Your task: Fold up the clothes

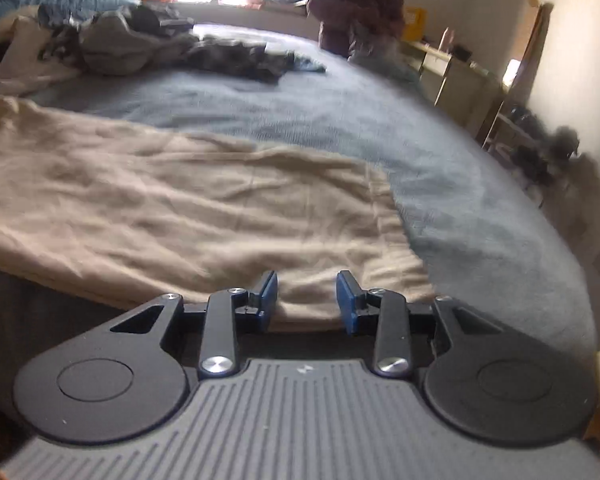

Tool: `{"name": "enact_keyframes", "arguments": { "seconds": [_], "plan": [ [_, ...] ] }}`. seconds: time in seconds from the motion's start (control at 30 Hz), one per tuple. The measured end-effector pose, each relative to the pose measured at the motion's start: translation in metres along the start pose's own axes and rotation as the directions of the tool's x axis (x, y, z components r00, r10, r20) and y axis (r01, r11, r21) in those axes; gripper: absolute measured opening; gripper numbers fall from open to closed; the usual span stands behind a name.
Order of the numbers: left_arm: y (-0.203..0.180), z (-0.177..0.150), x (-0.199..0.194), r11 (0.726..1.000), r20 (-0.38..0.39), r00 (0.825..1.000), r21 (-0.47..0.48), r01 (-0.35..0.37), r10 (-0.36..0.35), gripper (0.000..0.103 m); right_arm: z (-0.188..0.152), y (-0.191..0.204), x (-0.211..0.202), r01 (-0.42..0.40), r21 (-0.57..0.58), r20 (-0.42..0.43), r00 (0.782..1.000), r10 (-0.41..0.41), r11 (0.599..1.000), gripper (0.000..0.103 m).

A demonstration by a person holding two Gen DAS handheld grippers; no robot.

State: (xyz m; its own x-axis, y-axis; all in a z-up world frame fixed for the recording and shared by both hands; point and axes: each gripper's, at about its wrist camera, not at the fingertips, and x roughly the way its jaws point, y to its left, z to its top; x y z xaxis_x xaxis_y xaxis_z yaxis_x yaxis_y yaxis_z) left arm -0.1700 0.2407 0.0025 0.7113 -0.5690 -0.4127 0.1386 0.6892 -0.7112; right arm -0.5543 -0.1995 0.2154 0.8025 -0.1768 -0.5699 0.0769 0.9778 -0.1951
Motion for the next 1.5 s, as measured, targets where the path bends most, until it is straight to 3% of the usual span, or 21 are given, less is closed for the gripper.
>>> {"name": "enact_keyframes", "arguments": {
  "seconds": [0.1,0.2,0.3,0.4,0.47,0.53,0.63,0.7,0.73,0.8,0.9,1.0,1.1,1.23,1.27,1.33,1.43,1.5],
  "plan": [
    [-0.007,0.021,0.0,1.0,0.032,0.999,0.021,0.015,-0.016,0.044,0.029,0.026,-0.015,-0.105,-0.034,0.105,0.989,0.108,0.994,0.032],
    [-0.008,0.044,0.019,0.999,0.049,0.999,0.029,-0.023,0.021,0.044,0.067,0.075,-0.009,-0.226,-0.107,0.163,0.957,0.241,0.968,0.032],
    [0.0,0.062,0.044,0.99,0.061,0.989,0.036,-0.134,0.132,0.043,0.103,0.132,0.006,-0.391,-0.144,0.199,0.889,0.413,0.909,0.032],
    [0.014,0.07,0.064,0.954,0.075,0.954,0.057,-0.294,0.29,0.04,0.134,0.192,0.02,-0.514,-0.184,0.205,0.814,0.544,0.838,0.032],
    [0.026,0.069,0.067,0.959,0.079,0.958,0.037,-0.28,0.276,0.038,0.149,0.229,0.029,-0.568,-0.217,0.19,0.773,0.605,0.794,0.032],
    [0.034,0.067,0.067,0.969,0.098,0.966,0.039,-0.244,0.239,0.037,0.157,0.256,0.044,-0.599,-0.239,0.155,0.753,0.639,0.764,0.032],
    [0.044,0.063,0.066,0.975,0.127,0.972,0.078,-0.208,0.197,0.034,0.156,0.279,0.075,-0.608,-0.257,0.08,0.761,0.644,0.751,0.031],
    [0.05,0.059,0.065,0.979,0.145,0.975,0.089,-0.184,0.17,0.03,0.147,0.279,0.104,-0.596,-0.235,0.012,0.788,0.615,0.768,0.029],
    [0.052,0.058,0.064,0.981,0.151,0.976,0.083,-0.173,0.16,0.03,0.141,0.274,0.117,-0.586,-0.219,-0.019,0.802,0.597,0.78,0.023],
    [0.054,0.061,0.067,0.985,0.159,0.977,0.075,-0.158,0.145,0.03,0.129,0.245,0.131,-0.61,-0.154,-0.03,0.789,0.613,0.778,0.018],
    [0.055,0.058,0.066,0.985,0.172,0.975,0.078,-0.153,0.138,0.03,0.126,0.205,0.128,-0.524,-0.082,-0.015,0.851,0.525,0.848,0.015],
    [0.055,0.054,0.064,0.984,0.184,0.973,0.081,-0.156,0.138,0.03,0.13,0.193,0.118,-0.387,-0.112,-0.018,0.922,0.388,0.915,0.015],
    [0.055,0.052,0.063,0.984,0.191,0.971,0.083,-0.16,0.141,0.03,0.143,0.21,0.103,-0.432,-0.136,0.026,0.898,0.439,0.891,0.017],
    [0.055,0.052,0.063,0.984,0.193,0.971,0.083,-0.16,0.141,0.03,0.157,0.277,0.091,-0.595,-0.266,0.043,0.779,0.626,0.758,0.016],
    [0.055,0.052,0.063,0.984,0.193,0.971,0.083,-0.157,0.139,0.03,0.158,0.293,0.094,-0.613,-0.297,0.023,0.761,0.648,0.732,0.016],
    [0.056,0.052,0.063,0.985,0.194,0.972,0.082,-0.15,0.132,0.03,0.157,0.313,0.106,-0.615,-0.336,-0.036,0.765,0.643,0.713,0.016],
    [0.058,0.052,0.062,0.987,0.197,0.973,0.082,-0.138,0.12,0.03,0.162,0.3,0.121,-0.64,-0.249,-0.089,0.762,0.641,0.727,0.016],
    [0.059,0.051,0.062,0.988,0.201,0.973,0.082,-0.134,0.116,0.03,0.176,0.277,0.12,-0.697,-0.163,-0.061,0.714,0.698,0.698,0.018]
  ]
}}
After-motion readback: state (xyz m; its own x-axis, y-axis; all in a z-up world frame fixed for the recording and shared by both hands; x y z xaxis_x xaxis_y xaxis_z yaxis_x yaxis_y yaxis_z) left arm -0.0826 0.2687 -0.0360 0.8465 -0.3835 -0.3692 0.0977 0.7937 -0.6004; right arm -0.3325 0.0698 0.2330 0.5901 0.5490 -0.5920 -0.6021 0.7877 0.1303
